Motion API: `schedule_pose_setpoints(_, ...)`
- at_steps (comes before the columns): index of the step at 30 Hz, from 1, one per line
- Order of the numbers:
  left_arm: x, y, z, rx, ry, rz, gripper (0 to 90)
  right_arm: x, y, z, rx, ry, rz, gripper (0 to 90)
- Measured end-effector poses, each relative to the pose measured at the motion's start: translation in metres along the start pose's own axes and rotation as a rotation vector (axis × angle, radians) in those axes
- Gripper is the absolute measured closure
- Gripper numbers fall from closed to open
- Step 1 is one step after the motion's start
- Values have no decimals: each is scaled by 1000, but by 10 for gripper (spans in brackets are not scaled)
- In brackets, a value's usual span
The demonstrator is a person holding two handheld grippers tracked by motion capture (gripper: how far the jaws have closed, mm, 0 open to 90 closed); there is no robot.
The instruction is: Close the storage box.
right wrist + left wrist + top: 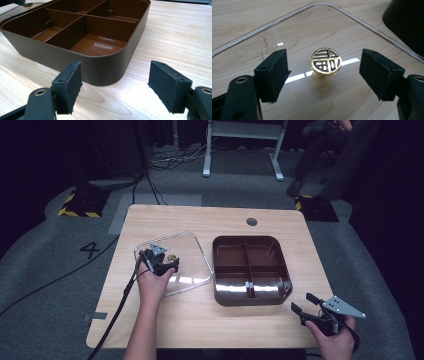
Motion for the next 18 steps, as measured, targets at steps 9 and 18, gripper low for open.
schedule_pose_setpoints(9,16,1,-5,-23,-1,0,512,-1,-2,0,11,-5,6,276)
schedule_pose_setpoints(18,21,0,-4,-86,34,-16,580,-2,-4,-1,14,-7,3,278)
Point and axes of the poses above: each handheld gripper's, and its own axes: x roughly forward along the jaws, z roughly out of its top, y roughly to its left, the point moved 6 cm from there along x, roughly forward along the jaws, and after that the axes turned 5 degrees about -y, right-handed, at the moved point
